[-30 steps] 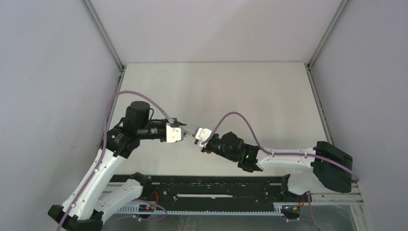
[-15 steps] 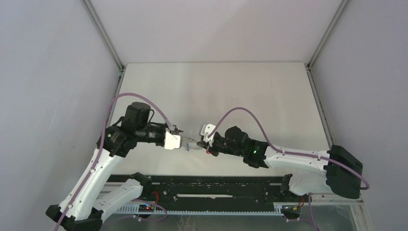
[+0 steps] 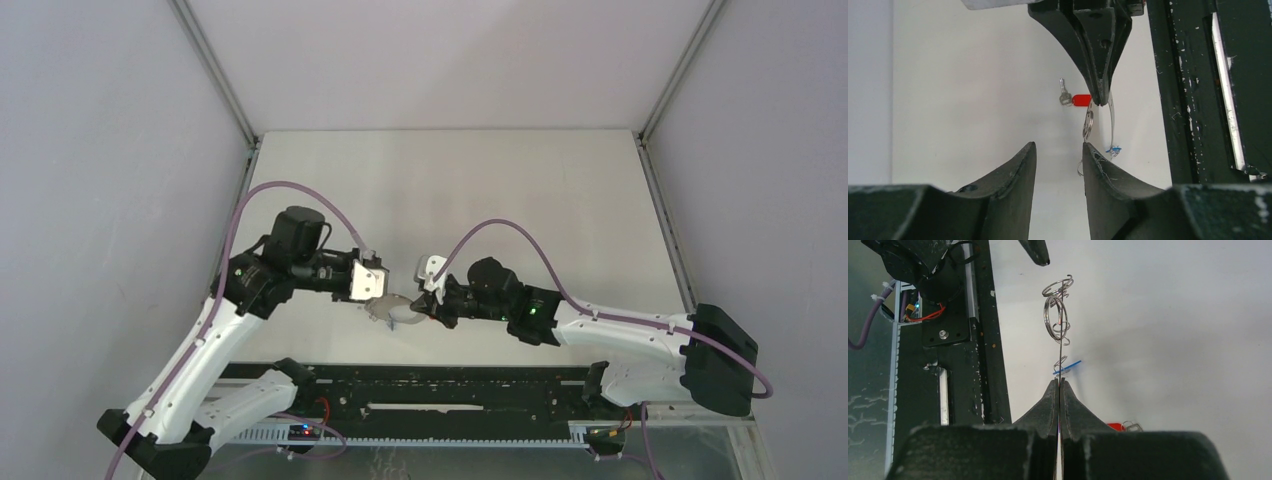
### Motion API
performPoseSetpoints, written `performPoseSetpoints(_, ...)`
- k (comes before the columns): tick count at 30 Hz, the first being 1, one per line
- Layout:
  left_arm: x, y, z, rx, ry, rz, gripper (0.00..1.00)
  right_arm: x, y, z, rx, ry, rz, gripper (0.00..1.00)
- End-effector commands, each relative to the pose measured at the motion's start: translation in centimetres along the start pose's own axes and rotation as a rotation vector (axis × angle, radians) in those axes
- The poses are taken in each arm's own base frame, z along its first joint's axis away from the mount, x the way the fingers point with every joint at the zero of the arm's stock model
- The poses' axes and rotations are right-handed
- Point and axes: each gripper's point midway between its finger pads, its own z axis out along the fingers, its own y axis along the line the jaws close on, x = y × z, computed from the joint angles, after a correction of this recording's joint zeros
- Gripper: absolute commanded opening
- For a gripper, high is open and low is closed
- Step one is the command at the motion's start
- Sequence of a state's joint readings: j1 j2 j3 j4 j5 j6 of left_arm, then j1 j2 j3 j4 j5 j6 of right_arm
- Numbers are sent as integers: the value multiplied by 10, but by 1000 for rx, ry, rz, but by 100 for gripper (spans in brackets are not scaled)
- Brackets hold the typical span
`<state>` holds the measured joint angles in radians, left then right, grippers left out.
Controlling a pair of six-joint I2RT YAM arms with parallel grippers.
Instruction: Put the keys on the keyring
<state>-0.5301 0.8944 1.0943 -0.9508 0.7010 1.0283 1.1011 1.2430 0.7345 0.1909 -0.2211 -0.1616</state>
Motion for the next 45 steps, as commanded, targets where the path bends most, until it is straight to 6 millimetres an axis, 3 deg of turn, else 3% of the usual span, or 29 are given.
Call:
performPoseSetpoints(1,-18,-8,-5,33,-58,48,44,-47,1,-6,-13,-112,-27,0)
performPoseSetpoints(12,-16,-13,8,101,-33,154,40,-50,0,-3,-17,-105,-19,0)
performPoseSetpoints(19,-19,-11,11,91,-40,120,20,-50,-6,-3,8,-97,-12,0)
performPoseSetpoints(23,-16,-7,13,74,-20,75,1,-51,-14,-5,64,-96,-8,0)
performPoseSetpoints(29,-12,8,13,-10,32,-99,0,-55,-34,-11,202,-104,-18,0)
performPoseSetpoints(35,-6,34,9,-199,61,-280,0,-65,-57,-21,381,-127,-44,0)
performPoseSetpoints(40,-8,59,1,-367,38,-405,0,-72,-61,-23,452,-145,-78,0)
performPoseSetpoints(45,-18,67,-7,-425,-8,-444,0,-75,-66,-27,516,-151,-91,0)
